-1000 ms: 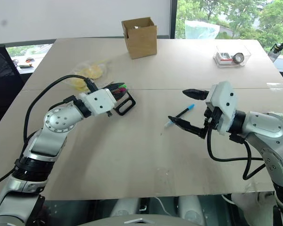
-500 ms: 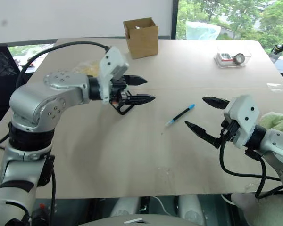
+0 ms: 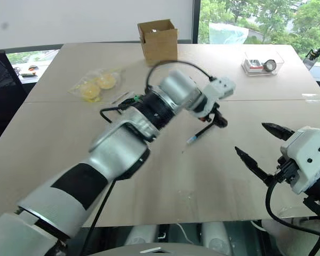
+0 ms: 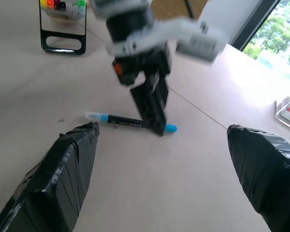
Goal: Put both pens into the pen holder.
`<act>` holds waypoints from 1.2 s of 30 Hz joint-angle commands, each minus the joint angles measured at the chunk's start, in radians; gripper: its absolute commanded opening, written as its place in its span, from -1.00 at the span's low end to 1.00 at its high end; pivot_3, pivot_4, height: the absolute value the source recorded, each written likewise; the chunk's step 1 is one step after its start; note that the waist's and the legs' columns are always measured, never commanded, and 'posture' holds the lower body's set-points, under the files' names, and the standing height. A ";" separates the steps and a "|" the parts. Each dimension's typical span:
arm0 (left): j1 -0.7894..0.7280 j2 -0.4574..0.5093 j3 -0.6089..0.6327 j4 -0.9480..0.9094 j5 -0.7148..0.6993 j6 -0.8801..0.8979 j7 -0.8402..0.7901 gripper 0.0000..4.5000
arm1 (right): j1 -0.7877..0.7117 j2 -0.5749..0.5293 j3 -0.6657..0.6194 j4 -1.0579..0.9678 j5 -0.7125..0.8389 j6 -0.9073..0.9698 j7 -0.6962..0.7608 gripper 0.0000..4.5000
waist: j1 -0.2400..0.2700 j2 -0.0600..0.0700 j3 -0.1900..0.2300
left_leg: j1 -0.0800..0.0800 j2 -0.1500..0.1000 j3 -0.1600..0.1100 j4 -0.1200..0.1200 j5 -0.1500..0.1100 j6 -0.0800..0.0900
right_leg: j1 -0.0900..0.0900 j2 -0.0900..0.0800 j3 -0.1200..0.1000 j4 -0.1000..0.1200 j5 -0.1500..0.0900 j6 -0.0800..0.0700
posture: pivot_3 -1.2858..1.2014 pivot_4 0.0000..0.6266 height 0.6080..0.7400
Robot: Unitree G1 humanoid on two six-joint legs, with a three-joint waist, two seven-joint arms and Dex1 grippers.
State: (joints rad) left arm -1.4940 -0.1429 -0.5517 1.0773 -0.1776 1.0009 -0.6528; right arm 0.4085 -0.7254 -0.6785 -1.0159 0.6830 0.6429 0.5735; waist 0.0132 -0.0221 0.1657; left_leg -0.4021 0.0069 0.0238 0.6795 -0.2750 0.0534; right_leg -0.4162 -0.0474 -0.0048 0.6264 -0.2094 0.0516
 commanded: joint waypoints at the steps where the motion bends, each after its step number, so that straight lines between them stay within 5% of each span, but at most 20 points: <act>1: -0.008 -0.047 0.005 0.138 0.098 -0.072 -0.015 0.24 | 0.044 -0.012 0.007 -0.031 0.003 -0.071 -0.059 1.00 | -0.001 0.000 0.000 | 0.000 0.000 0.000 0.000 0.000 0.000 | -0.001 0.000 0.000 0.000 0.001 -0.001 | 0.03 -0.52 1.00; 2: -0.007 -0.055 0.006 0.159 0.116 -0.084 -0.025 0.17 | 0.052 -0.016 0.011 -0.031 0.007 -0.081 -0.069 1.00 | 0.000 0.000 0.000 | -0.001 0.000 0.000 0.000 0.000 0.000 | -0.001 0.000 0.000 0.000 0.001 -0.001 | 0.03 -0.52 1.00; 7: 0.017 -0.070 0.000 0.209 0.215 -0.157 -0.053 -0.97 | 0.107 -0.041 0.039 -0.031 0.016 -0.141 -0.130 1.00 | 0.000 -0.001 0.000 | 0.001 0.001 0.001 0.000 0.000 0.000 | 0.001 -0.002 0.001 0.000 -0.002 -0.003 | 0.03 -0.52 1.00; 13: 0.008 -0.029 0.127 0.193 0.193 -0.218 -0.129 -0.99 | 0.117 -0.066 0.060 -0.031 0.028 -0.158 -0.173 1.00 | 0.000 0.000 -0.001 | 0.001 0.002 0.000 0.000 0.000 0.000 | 0.001 -0.001 0.000 0.000 -0.002 -0.003 | 0.03 -0.52 1.00; 16: -0.039 0.069 0.210 0.109 0.129 -0.139 -0.348 -0.99 | 0.100 -0.086 0.065 -0.031 0.052 -0.158 -0.183 1.00 | 0.000 0.000 0.000 | 0.000 0.002 0.000 0.000 0.000 0.000 | 0.001 -0.002 0.000 0.000 -0.001 -0.002 | 0.03 -0.52 1.00; 20: 0.114 0.253 0.412 -0.330 -0.018 -0.156 -0.397 -0.99 | 0.043 -0.102 0.085 -0.027 0.065 -0.124 -0.182 1.00 | -0.005 0.001 0.000 | -0.003 0.003 0.000 0.000 0.000 0.000 | -0.003 -0.001 0.000 0.001 0.001 -0.002 | 0.03 -0.52 1.00; 23: 0.325 0.302 0.613 -0.740 -0.162 -0.230 -0.334 -0.99 | -0.033 -0.116 0.128 -0.009 0.076 -0.103 -0.177 1.00 | -0.008 0.004 -0.002 | -0.001 0.005 0.000 0.000 0.000 -0.001 | -0.004 -0.003 0.003 0.002 0.002 -0.002 | 0.03 -0.52 1.00; 26: 0.446 0.342 0.676 -0.989 -0.223 -0.237 -0.285 -0.99 | -0.122 -0.129 0.173 0.018 0.097 -0.085 -0.165 1.00 | 0.002 0.004 -0.001 | -0.002 0.004 -0.002 0.000 0.003 -0.006 | -0.004 -0.005 0.004 0.002 0.002 -0.002 | 0.03 -0.52 1.00; 30: 0.629 0.404 0.641 -1.205 -0.079 -0.574 -0.184 -0.99 | -0.267 -0.144 0.256 0.069 0.124 -0.079 -0.132 1.00 | 0.014 0.003 -0.001 | 0.000 0.001 -0.003 0.004 0.003 -0.005 | 0.002 -0.005 0.002 0.001 0.002 -0.002 | 0.03 -0.52 1.00; 36: 0.908 0.614 0.571 -1.145 0.266 -1.356 -0.083 -0.99 | -0.426 -0.124 0.359 0.149 0.164 -0.088 -0.067 1.00 | 0.008 0.003 -0.002 | 0.004 -0.001 0.000 0.004 0.000 0.001 | 0.005 -0.007 0.004 0.000 0.002 -0.005 | 0.03 -0.52 1.00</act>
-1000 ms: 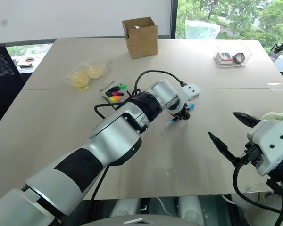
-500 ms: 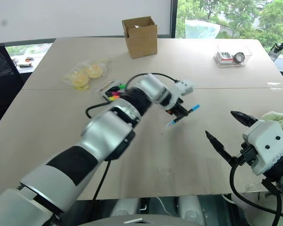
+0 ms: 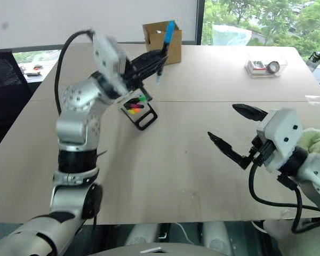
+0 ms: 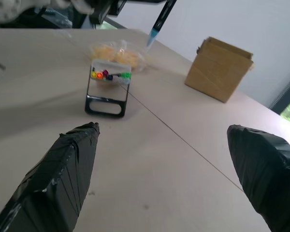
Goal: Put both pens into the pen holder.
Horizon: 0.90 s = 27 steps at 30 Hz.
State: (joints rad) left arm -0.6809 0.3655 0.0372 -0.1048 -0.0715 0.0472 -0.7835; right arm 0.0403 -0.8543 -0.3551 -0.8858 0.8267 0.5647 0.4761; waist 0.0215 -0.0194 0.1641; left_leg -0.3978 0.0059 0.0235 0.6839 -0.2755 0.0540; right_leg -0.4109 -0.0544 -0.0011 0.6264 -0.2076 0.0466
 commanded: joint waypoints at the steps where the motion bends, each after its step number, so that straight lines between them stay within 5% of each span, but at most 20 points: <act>1: 0.130 0.129 -0.009 0.073 0.179 -0.501 0.070 -0.99 | -0.070 0.005 0.044 0.027 0.023 -0.007 0.038 1.00 | 0.003 0.000 0.000 | 0.000 0.000 0.000 0.000 0.000 0.000 | 0.000 -0.001 0.000 0.000 0.000 -0.001 | 0.03 -0.52 1.00; 9: 0.150 0.176 -0.036 0.370 0.175 -0.847 0.139 -0.99 | -0.121 -0.009 0.065 0.064 0.057 0.016 0.089 1.00 | 0.005 0.000 0.000 | -0.001 0.001 -0.001 0.000 0.000 0.001 | 0.000 -0.002 -0.005 0.000 0.003 0.003 | 0.03 -0.52 1.00; 24: 0.035 0.248 -0.041 0.807 0.216 -1.061 0.232 -0.99 | -0.078 -0.021 0.005 0.031 0.078 0.045 0.077 1.00 | -0.006 0.000 0.000 | -0.001 0.001 -0.001 0.000 0.000 0.001 | 0.000 0.000 -0.006 0.001 0.004 0.005 | 0.03 -0.52 1.00; 25: 0.036 0.248 -0.043 0.805 0.193 -1.058 0.223 -0.59 | -0.075 -0.022 0.003 0.030 0.079 0.046 0.075 1.00 | -0.006 0.000 0.000 | -0.001 0.001 -0.001 0.000 0.000 0.001 | 0.000 0.000 -0.006 0.001 0.004 0.005 | 0.03 -0.52 1.00; 27: 0.050 0.242 -0.048 0.761 0.141 -1.046 0.204 -0.22 | -0.064 -0.021 -0.002 0.025 0.078 0.047 0.073 1.00 | -0.006 0.000 0.000 | -0.001 0.001 -0.001 0.000 0.000 0.001 | 0.000 -0.001 -0.006 0.001 0.004 0.005 | 0.03 -0.52 1.00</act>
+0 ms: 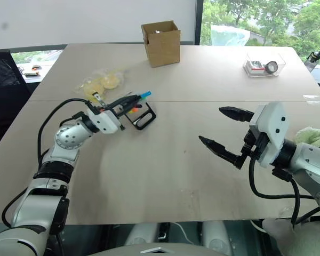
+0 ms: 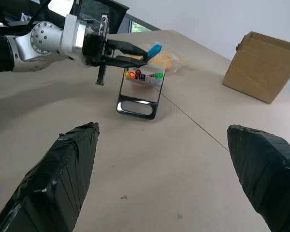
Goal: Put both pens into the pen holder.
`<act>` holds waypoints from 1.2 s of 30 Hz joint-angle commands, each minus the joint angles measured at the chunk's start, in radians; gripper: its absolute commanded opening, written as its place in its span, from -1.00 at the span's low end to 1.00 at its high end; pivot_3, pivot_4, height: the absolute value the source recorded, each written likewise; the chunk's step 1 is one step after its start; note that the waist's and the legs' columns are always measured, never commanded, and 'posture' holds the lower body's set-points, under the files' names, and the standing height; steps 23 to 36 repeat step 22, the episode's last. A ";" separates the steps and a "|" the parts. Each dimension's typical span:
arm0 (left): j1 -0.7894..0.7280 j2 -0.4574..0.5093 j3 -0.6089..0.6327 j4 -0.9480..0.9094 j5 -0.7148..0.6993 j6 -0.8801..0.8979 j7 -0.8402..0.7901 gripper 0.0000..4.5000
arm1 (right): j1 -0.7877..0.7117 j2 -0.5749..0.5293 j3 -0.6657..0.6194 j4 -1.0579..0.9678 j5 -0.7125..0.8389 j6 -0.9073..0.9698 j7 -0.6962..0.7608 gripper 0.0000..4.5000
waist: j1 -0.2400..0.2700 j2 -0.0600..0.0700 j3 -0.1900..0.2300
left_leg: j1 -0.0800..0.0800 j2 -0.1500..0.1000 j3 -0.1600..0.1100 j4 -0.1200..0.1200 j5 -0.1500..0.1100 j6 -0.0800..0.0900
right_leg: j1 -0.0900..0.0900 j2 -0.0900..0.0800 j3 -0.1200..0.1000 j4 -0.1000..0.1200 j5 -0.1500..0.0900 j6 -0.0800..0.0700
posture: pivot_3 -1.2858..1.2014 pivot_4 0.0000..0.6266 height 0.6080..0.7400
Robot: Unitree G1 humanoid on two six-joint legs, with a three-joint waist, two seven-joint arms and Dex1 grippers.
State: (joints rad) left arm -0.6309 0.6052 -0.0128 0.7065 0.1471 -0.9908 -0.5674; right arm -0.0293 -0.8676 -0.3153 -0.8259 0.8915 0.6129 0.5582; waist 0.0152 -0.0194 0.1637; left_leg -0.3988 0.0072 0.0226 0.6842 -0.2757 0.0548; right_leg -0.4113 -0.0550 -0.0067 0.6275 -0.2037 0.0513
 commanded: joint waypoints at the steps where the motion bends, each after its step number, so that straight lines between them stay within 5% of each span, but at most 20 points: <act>1: 0.011 -0.002 0.001 -0.084 -0.106 0.000 -0.020 -0.04 | 0.012 -0.007 -0.045 -0.037 0.012 0.000 -0.010 1.00 | 0.000 0.000 0.000 | 0.000 0.000 0.000 0.000 0.000 0.000 | 0.000 0.000 0.000 0.000 0.000 0.000 | 0.03 -0.52 1.00; 4: 0.077 -0.004 -0.018 -0.262 -0.257 0.123 -0.096 0.57 | 0.036 -0.005 -0.049 -0.042 -0.002 0.003 -0.014 1.00 | -0.001 0.000 0.000 | 0.000 0.000 0.000 0.000 0.000 0.000 | 0.000 -0.001 0.000 0.000 0.000 0.000 | 0.03 -0.52 1.00; 11: 0.383 0.085 -0.021 -0.959 -0.816 0.974 -0.082 0.57 | 0.146 0.003 -0.037 0.031 -0.126 0.009 -0.020 1.00 | -0.005 0.000 0.000 | 0.000 0.001 -0.001 0.000 0.000 0.000 | 0.000 -0.006 0.001 0.000 0.000 0.000 | 0.03 -0.52 1.00; 16: 0.722 0.225 0.109 -1.258 -0.956 1.326 0.044 0.57 | 0.291 0.028 -0.081 0.092 -0.228 -0.053 0.036 1.00 | -0.005 0.003 -0.001 | 0.002 0.002 -0.001 -0.001 0.000 -0.001 | 0.000 -0.005 0.003 0.000 -0.001 -0.001 | 0.03 -0.52 1.00; 22: 0.985 0.209 0.272 -1.401 -0.995 1.463 0.118 0.57 | 0.385 0.048 -0.135 0.146 -0.285 -0.102 0.105 1.00 | 0.000 0.002 -0.001 | 0.003 0.003 0.000 0.000 0.000 -0.001 | 0.000 0.001 0.001 0.000 -0.004 -0.003 | 0.03 -0.52 1.00; 36: 0.985 0.209 0.272 -1.401 -0.995 1.463 0.118 0.57 | 0.385 0.048 -0.135 0.146 -0.285 -0.102 0.105 1.00 | 0.000 0.002 -0.001 | 0.003 0.003 0.000 0.000 0.000 -0.001 | 0.000 0.001 0.001 0.000 -0.004 -0.003 | 0.03 -0.52 1.00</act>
